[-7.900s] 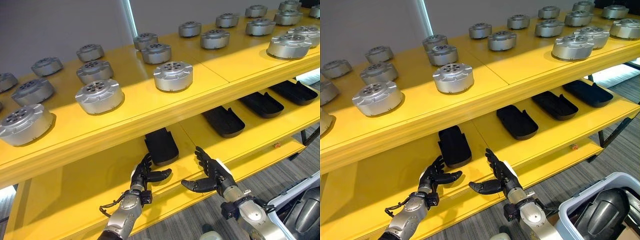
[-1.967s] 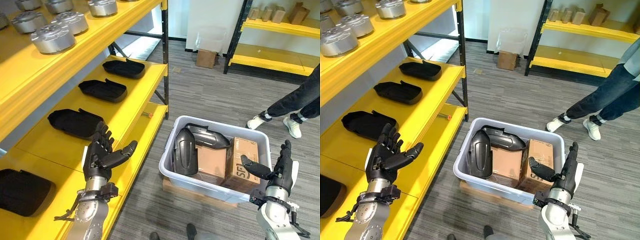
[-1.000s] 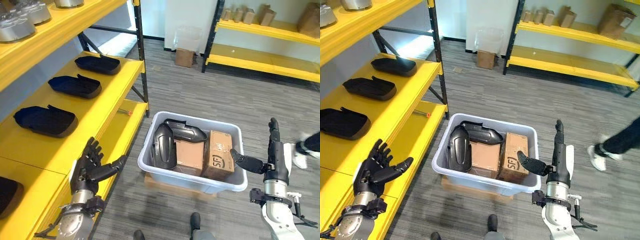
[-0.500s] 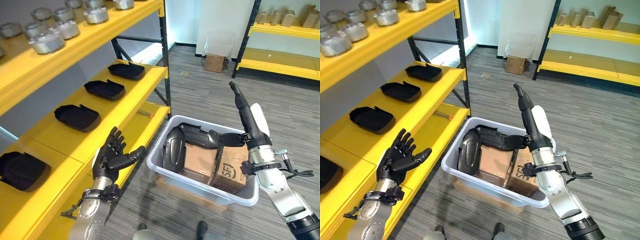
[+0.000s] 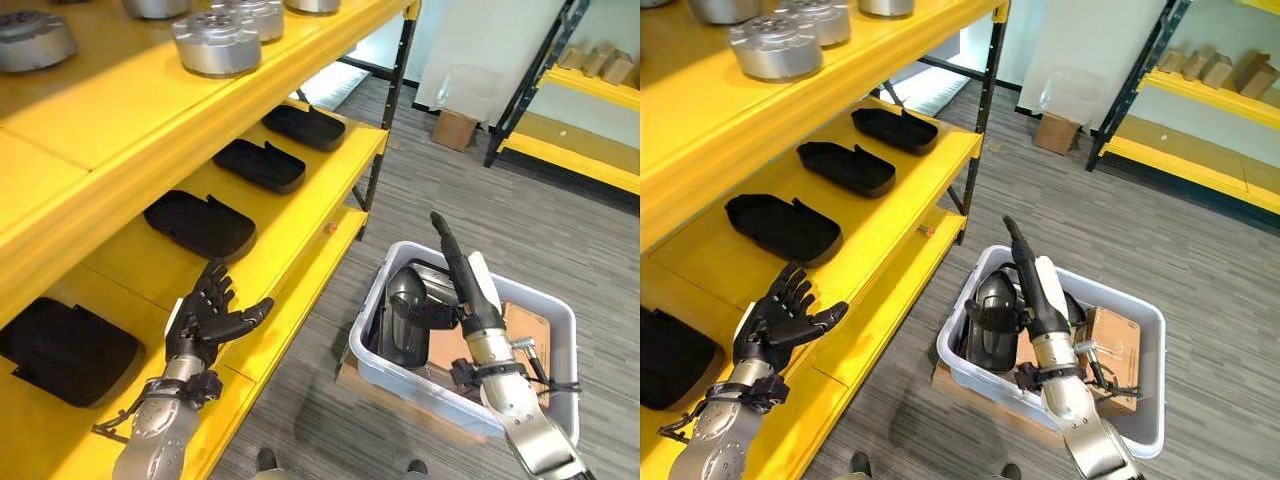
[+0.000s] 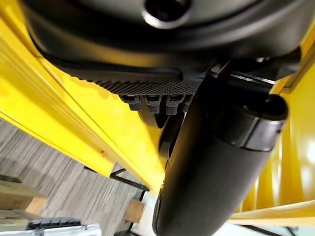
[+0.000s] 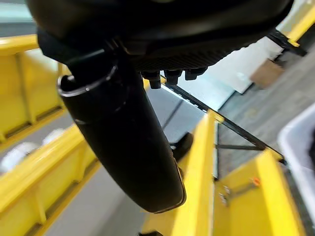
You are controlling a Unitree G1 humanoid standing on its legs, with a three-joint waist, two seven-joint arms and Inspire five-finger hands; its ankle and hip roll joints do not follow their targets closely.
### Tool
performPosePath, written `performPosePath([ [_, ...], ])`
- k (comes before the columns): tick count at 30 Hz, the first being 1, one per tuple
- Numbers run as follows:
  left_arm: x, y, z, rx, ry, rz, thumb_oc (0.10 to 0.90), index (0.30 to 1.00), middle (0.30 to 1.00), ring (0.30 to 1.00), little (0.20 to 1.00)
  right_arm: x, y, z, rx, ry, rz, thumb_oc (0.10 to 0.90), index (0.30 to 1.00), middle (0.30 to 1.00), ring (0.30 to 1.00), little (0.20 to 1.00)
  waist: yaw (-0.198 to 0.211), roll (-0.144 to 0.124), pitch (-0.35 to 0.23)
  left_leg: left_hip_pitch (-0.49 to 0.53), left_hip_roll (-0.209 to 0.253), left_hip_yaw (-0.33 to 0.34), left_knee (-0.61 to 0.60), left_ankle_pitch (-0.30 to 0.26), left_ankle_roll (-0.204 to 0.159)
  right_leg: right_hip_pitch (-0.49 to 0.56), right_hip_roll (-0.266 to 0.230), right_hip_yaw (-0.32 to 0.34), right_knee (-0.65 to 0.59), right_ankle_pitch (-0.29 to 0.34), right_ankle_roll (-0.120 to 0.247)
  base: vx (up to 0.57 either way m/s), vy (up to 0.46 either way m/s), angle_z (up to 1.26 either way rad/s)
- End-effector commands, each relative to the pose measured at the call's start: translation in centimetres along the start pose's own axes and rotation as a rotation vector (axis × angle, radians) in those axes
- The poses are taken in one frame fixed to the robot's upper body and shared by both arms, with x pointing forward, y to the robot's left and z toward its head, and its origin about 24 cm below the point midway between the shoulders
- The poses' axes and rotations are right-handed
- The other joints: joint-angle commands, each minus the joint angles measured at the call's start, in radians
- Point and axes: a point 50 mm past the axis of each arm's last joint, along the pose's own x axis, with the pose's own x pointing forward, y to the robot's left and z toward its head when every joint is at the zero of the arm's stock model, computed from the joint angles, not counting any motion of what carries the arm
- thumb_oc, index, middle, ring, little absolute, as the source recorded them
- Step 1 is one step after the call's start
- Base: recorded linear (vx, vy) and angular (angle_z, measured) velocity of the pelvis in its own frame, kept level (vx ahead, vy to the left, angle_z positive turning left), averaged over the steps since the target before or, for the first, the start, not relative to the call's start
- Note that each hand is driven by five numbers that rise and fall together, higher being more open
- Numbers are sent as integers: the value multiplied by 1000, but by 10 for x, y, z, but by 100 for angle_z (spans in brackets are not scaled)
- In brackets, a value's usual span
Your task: Move parts from the plastic box to the shelf.
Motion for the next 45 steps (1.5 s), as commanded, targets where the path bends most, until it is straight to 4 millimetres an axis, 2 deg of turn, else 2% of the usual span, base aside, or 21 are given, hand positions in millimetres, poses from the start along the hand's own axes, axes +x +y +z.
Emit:
performPosePath([
  [1,7,-28,51,-27,-281,-95,900,1000,1000,1000,1000,22,-20,30,-68,-214,-89,900,1000,1000,1000,1000,29,56,-45,0,16,79,4,-72,42,55,-1,-162,69,-153,56,-33,116,-132],
  [2,6,-28,52,-16,-288,-93,900,1000,1000,1000,1000,24,-16,31,-69,-227,-85,900,1000,1000,1000,1000,37,57,-40,9,15,108,3,-77,46,44,-5,-201,83,-150,53,-28,63,-88],
  [3,7,-29,52,-12,-291,-92,900,1000,1000,1000,1000,25,-16,31,-71,-233,-82,900,1000,1000,1000,1000,34,57,-39,5,8,117,0,-84,52,38,20,-211,72,-162,47,5,30,-76],
  [4,8,-32,52,-24,-286,-104,900,1000,1000,1000,1000,24,-18,32,-76,-233,-92,900,1000,1000,1000,1000,20,56,-37,-6,-11,77,-1,-89,62,20,44,-141,54,-161,47,79,-42,-57],
  [5,11,-37,52,-23,-283,-142,900,1000,1000,1000,1000,19,-23,31,-99,-228,-119,900,1000,1000,1000,1000,-13,54,-40,-30,-36,5,-2,-96,78,-5,97,-11,32,-183,41,136,-77,-17],
  [6,12,-40,50,-23,-276,-165,900,1000,1000,1000,1000,16,-26,30,-123,-222,-133,900,1000,1000,1000,1000,-31,54,-43,-39,-49,-31,-4,-97,85,-8,127,58,16,-197,39,55,-80,34],
  [7,13,-41,50,-26,-273,-172,900,1000,1000,1000,1000,15,-27,29,-129,-220,-137,900,1000,1000,1000,1000,-36,53,-42,-50,-51,-23,-4,-79,90,-16,132,57,12,-188,27,17,-47,142],
  [10,11,-39,45,-50,-248,-160,900,1000,1000,1000,1000,6,-36,31,-178,-236,-112,900,1000,1000,1000,1000,-69,57,-54,-54,-56,-58,-8,-78,83,1,165,131,-41,-196,23,72,-59,103],
  [20,4,-41,42,-63,-211,-183,900,1000,1000,1000,1000,10,-39,42,-288,-306,-24,900,1000,1000,1000,1000,-63,64,-62,-61,-41,-72,-8,-78,61,16,180,148,-84,-213,0,30,-54,-5],
  [30,7,-50,44,-36,-202,-244,900,1000,1000,1000,1000,20,-36,58,-392,-412,45,900,1000,1000,1000,1000,-47,75,-39,-88,-39,-86,-8,-75,59,-9,177,138,-81,-212,-2,0,-19,1],
  [34,13,-55,51,-38,-228,-262,900,1000,1000,1000,1000,24,-34,66,-454,-477,64,900,1000,1000,1000,1000,-42,84,-4,-115,-44,-91,-8,-70,64,-45,172,148,-72,-207,-2,-104,-16,5],
  [37,20,-65,61,-21,-247,-303,900,1000,1000,1000,1000,39,-38,81,-522,-541,48,900,1000,1000,1000,1000,-44,101,57,-158,-51,-99,-8,-55,65,-98,170,168,-60,-202,-4,-164,-19,5],
  [40,20,-69,64,-35,-265,-307,900,1000,1000,1000,1000,43,-38,87,-523,-562,59,900,1000,1000,1000,1000,-48,116,98,-179,-57,-101,-5,-49,65,-125,164,178,-58,-196,-4,-89,-17,-3],
  [45,22,-76,77,25,-329,-341,900,1000,1000,1000,1000,46,-30,103,-620,-672,96,900,1000,1000,1000,1000,-54,143,173,-225,-66,-107,0,-35,65,-180,161,191,-28,-204,-9,-112,-28,-2],
])
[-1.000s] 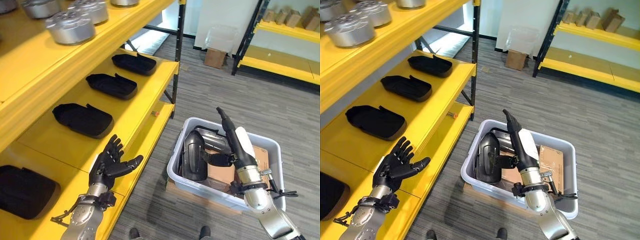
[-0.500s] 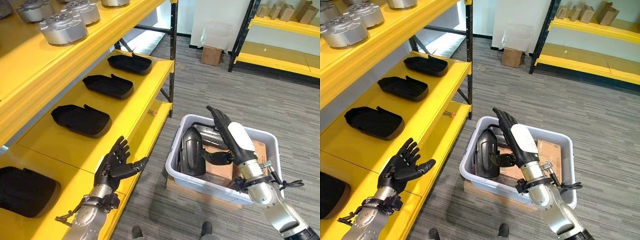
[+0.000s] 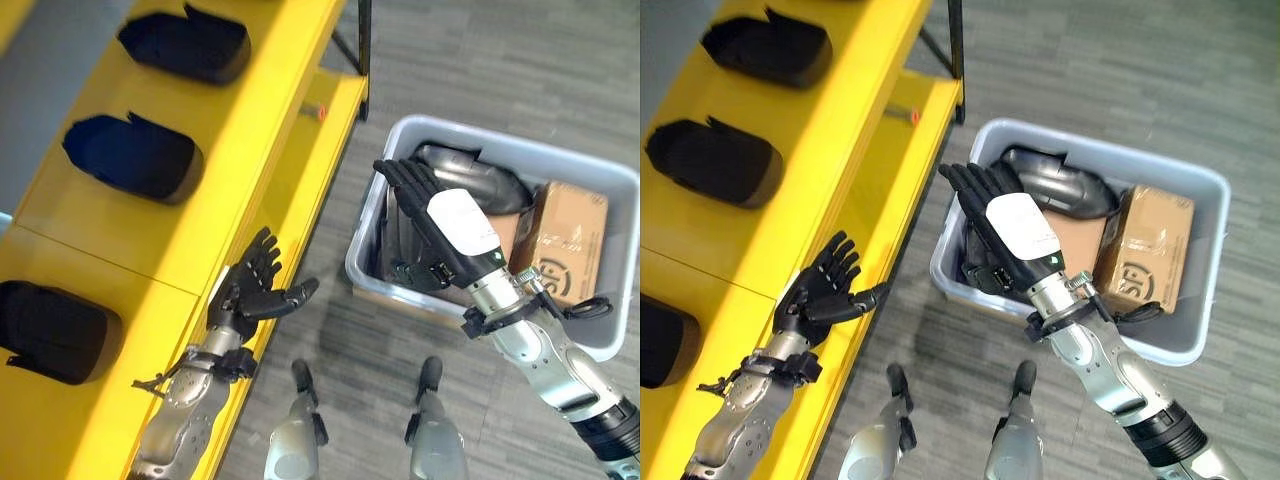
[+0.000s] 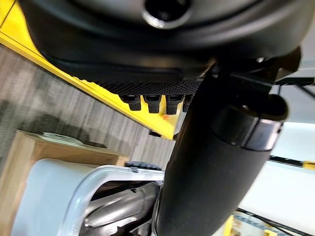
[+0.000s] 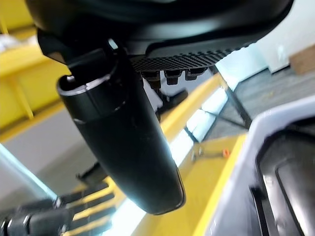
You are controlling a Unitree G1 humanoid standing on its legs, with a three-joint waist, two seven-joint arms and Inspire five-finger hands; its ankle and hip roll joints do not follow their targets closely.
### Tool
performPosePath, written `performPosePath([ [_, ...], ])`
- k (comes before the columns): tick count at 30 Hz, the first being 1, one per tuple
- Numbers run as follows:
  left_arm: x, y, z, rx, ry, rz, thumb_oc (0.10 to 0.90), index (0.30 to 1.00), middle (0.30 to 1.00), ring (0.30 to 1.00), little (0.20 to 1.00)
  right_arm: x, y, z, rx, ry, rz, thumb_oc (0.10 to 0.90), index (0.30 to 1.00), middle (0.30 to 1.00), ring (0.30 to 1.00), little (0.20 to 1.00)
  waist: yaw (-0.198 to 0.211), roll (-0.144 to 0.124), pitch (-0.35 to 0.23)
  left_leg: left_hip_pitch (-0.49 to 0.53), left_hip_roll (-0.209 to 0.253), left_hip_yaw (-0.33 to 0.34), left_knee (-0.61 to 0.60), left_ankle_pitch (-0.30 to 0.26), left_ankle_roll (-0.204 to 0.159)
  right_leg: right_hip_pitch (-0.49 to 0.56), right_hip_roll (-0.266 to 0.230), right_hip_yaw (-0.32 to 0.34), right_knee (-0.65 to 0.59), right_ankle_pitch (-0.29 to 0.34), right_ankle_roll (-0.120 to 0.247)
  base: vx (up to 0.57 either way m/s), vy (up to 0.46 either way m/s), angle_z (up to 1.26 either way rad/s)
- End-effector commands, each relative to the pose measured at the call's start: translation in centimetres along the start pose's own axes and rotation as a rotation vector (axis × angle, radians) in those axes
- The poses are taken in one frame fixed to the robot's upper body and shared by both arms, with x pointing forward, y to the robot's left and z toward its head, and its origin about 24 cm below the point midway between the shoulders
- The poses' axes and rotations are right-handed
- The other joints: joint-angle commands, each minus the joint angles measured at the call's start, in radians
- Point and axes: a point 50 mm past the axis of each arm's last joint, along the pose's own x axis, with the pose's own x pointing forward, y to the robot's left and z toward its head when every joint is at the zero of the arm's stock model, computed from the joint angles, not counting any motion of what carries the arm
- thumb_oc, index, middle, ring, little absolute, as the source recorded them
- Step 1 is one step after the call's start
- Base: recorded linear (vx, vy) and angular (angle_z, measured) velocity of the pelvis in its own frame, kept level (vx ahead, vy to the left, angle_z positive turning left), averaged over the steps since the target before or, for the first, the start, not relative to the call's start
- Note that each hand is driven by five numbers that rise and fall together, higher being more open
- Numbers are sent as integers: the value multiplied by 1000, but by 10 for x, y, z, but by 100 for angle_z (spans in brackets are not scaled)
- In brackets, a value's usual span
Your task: Move parts from the plastic box to the shelf.
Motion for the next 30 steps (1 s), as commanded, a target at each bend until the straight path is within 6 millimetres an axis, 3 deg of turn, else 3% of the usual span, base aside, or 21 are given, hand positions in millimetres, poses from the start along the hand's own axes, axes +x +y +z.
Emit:
performPosePath([
  [1,-1,-9,46,77,-216,-74,900,1000,1000,1000,1000,21,-39,43,-70,-263,-173,900,1000,1000,1000,1000,-5,-23,-73,38,-100,-26,5,-127,63,-20,64,36,71,-136,-17,-82,-22,-1],
  [6,0,-9,50,84,-227,-76,900,1000,1000,1000,1000,27,-48,39,-80,-222,-196,900,1000,1000,1000,1000,-12,-7,-27,10,-106,-25,8,-122,58,-53,63,41,92,-149,-23,-51,2,-2],
  [11,-1,-8,50,77,-231,-65,900,1000,1000,1000,1000,22,-43,33,-95,-191,-158,900,1000,1000,1000,1000,-25,0,2,-3,-113,-18,16,-128,60,-75,61,48,109,-157,-24,-16,12,-6],
  [21,-4,-5,49,86,-231,-59,900,1000,1000,1000,1000,18,-41,28,-123,-154,-152,900,1000,1000,1000,1000,-34,-1,16,2,-112,-9,8,-127,59,-79,63,60,103,-153,-21,-1,-1,0],
  [30,-6,-1,47,95,-225,-50,900,1000,1000,1000,1000,5,-41,10,-180,-58,-143,900,1000,1000,1000,1000,-52,-7,22,10,-107,2,3,-129,57,-76,65,64,105,-158,-14,0,0,0],
])
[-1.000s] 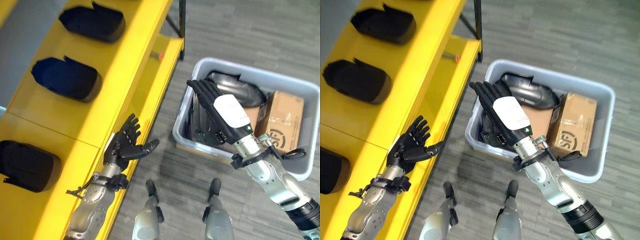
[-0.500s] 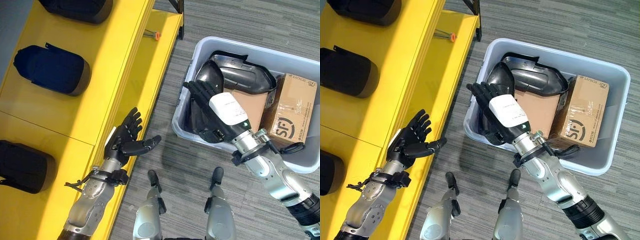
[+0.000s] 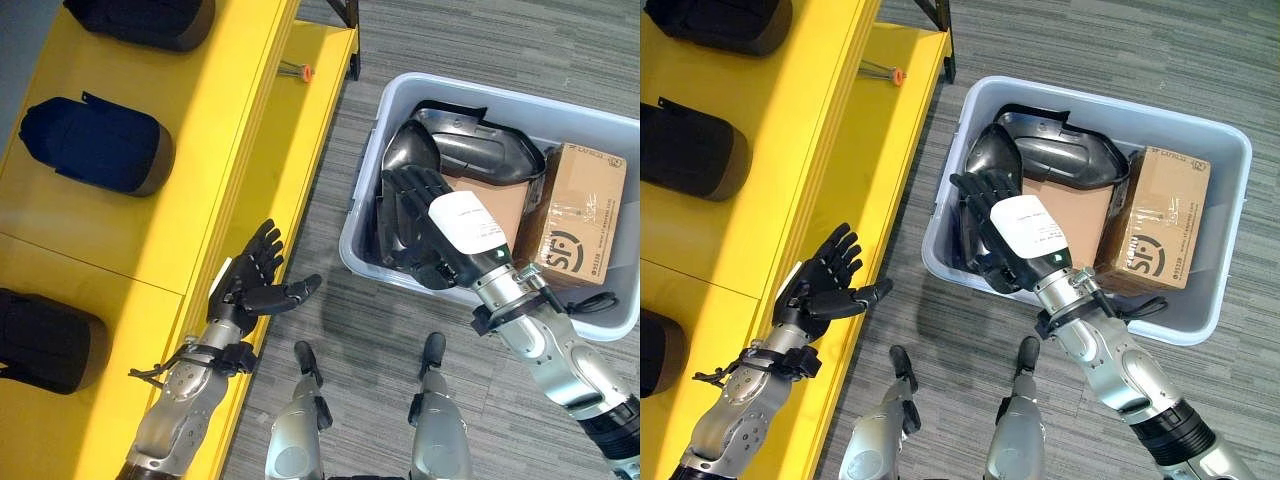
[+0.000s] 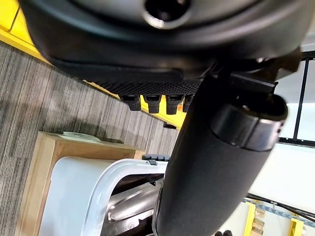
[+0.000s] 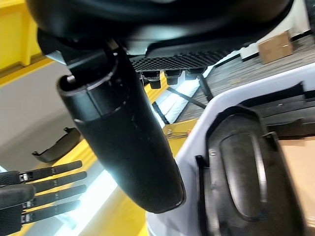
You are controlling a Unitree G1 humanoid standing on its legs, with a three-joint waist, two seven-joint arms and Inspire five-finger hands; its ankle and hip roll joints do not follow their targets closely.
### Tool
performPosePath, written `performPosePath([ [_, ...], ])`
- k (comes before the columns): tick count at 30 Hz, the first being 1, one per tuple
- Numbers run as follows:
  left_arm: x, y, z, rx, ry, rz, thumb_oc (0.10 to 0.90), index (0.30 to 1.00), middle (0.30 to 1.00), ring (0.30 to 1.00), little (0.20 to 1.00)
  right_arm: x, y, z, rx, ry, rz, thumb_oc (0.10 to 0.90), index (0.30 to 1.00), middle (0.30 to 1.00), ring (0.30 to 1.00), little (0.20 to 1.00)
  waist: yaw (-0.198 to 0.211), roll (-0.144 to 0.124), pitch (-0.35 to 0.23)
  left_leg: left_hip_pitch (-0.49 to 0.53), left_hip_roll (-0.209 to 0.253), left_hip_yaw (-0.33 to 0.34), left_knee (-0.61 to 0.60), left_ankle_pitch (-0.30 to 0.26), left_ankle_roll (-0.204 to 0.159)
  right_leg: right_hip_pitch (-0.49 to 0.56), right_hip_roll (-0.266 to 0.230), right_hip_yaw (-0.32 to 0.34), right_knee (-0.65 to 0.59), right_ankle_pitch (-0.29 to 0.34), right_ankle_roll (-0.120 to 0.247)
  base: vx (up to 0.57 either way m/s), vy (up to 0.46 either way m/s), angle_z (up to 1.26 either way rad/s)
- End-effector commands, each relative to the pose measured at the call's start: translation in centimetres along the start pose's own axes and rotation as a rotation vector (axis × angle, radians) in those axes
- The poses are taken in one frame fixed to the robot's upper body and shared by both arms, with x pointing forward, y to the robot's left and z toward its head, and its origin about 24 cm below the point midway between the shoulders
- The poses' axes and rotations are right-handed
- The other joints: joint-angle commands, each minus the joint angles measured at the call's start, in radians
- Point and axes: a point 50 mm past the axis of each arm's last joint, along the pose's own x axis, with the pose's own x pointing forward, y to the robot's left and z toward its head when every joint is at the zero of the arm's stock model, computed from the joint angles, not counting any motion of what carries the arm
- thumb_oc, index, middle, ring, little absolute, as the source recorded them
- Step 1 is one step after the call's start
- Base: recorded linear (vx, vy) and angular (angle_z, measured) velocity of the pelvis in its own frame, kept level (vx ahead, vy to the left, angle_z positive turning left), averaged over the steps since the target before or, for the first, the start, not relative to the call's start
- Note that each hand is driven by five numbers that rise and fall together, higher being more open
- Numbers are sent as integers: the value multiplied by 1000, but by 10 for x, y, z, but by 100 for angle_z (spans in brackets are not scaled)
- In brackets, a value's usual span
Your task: Move parts from the plastic box to the shelf.
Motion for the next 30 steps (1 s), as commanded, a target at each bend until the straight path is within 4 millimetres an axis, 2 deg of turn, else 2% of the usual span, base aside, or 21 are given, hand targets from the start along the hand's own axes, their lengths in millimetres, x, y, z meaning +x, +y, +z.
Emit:
performPosePath([
  [1,-4,-1,47,58,-250,-30,900,1000,1000,1000,1000,11,-44,23,-80,-154,-222,900,1000,1000,1000,1000,-20,-16,-5,26,-104,-12,3,-128,56,-43,66,43,106,-160,-15,0,0,0],
  [11,-4,2,47,65,-244,-24,900,1000,1000,1000,1000,5,-51,11,-130,-118,-226,900,1000,1000,1000,1000,-29,-20,-4,17,-99,-11,6,-123,54,-52,74,52,107,-159,-17,0,0,0],
  [30,2,2,48,102,-235,-34,900,1000,1000,1000,1000,19,-50,30,-274,-308,-71,900,1000,1000,1000,1000,-9,-18,-4,-32,-93,-20,3,-104,42,-88,85,42,115,-164,-23,-8,-13,0],
])
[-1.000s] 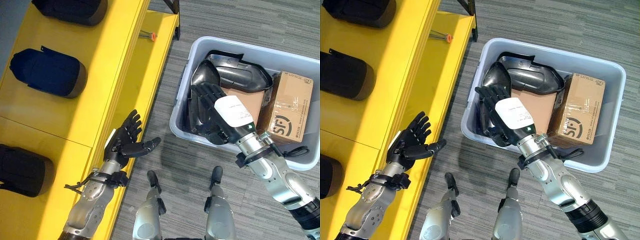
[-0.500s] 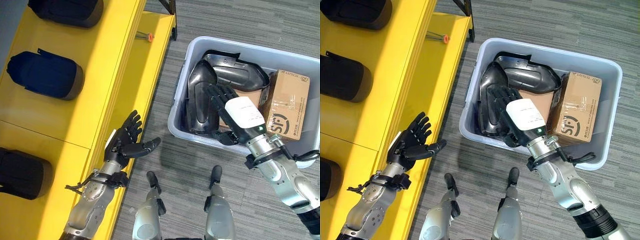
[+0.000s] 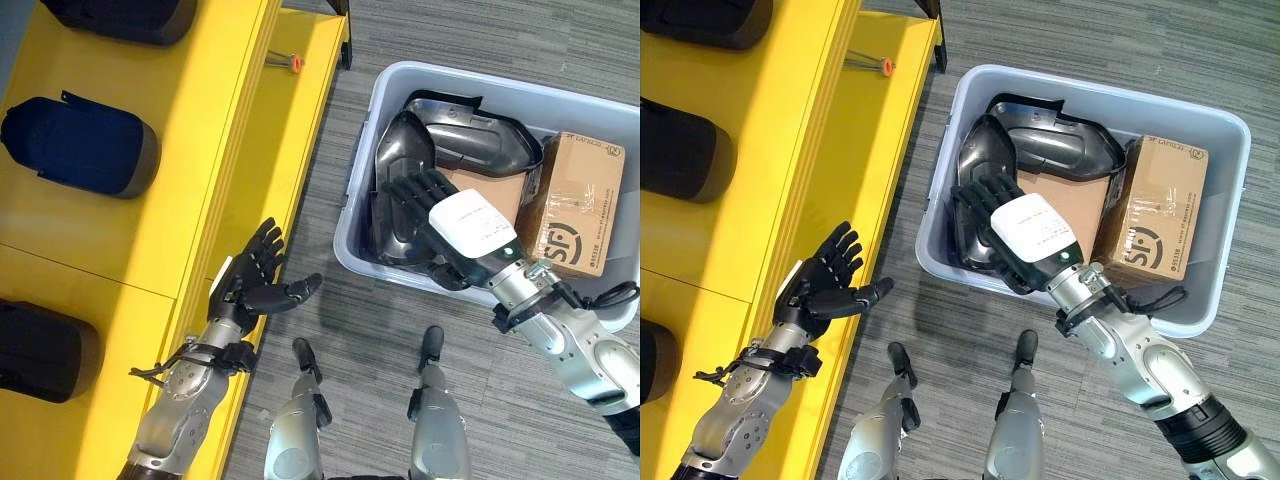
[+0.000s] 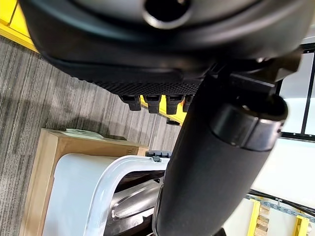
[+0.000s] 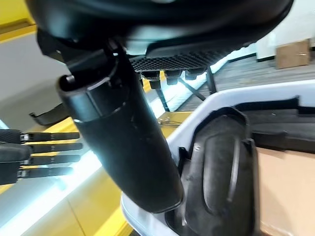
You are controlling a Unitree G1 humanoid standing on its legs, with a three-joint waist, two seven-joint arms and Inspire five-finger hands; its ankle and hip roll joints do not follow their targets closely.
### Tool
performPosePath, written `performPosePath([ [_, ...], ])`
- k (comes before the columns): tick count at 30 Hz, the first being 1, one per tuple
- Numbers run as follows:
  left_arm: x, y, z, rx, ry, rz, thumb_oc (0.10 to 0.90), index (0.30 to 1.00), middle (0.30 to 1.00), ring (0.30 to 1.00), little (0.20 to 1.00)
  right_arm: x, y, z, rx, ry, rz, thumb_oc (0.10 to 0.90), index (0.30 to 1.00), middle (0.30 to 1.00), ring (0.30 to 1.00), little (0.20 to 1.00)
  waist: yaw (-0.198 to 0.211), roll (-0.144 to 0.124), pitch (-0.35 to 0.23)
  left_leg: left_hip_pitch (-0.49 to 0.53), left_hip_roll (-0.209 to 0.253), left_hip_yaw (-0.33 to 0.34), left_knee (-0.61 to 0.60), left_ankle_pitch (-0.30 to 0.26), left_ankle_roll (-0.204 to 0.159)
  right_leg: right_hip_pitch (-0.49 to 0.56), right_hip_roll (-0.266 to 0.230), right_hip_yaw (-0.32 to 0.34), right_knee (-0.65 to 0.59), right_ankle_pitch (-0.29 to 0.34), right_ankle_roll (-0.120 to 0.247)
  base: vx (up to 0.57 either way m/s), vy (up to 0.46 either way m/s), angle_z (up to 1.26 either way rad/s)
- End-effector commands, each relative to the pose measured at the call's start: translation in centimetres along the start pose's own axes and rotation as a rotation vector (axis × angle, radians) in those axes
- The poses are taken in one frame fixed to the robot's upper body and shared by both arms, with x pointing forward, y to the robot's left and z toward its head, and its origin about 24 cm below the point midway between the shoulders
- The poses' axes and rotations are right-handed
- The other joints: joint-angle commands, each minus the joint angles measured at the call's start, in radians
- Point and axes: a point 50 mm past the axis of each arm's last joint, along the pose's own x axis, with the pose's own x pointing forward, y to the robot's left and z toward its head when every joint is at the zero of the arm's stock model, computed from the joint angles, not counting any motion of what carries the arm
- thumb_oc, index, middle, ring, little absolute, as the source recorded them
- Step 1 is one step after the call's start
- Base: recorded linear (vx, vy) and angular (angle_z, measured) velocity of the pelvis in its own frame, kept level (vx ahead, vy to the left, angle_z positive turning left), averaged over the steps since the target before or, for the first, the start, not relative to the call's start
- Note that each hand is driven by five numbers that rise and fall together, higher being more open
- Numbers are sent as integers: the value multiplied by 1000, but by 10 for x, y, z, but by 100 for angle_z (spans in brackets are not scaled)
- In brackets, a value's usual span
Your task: Move parts from the plastic box to the shelf.
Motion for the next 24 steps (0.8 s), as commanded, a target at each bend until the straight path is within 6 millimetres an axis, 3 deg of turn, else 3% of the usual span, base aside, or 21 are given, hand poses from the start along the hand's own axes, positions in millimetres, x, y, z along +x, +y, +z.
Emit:
performPosePath([
  [1,0,3,46,95,-223,-27,900,1000,1000,1000,1000,16,-41,22,-83,-178,-165,900,1000,1000,1000,1000,2,-16,-5,-2,-93,-20,3,-103,42,-58,84,41,115,-166,-23,0,0,0],
  [10,1,-1,43,85,-224,-49,900,1000,1000,1000,1000,22,-33,28,-88,-204,-114,900,1000,1000,1000,1000,6,-11,-5,-24,-97,-19,1,-102,40,-82,82,33,126,-175,-23,0,0,0],
  [24,0,2,39,96,-208,-37,900,1000,1000,1000,1000,18,-18,21,-70,-131,5,900,1000,1000,1000,1000,-3,-10,-5,-56,-96,-18,1,-92,34,-117,86,36,139,-178,-26,0,0,0],
])
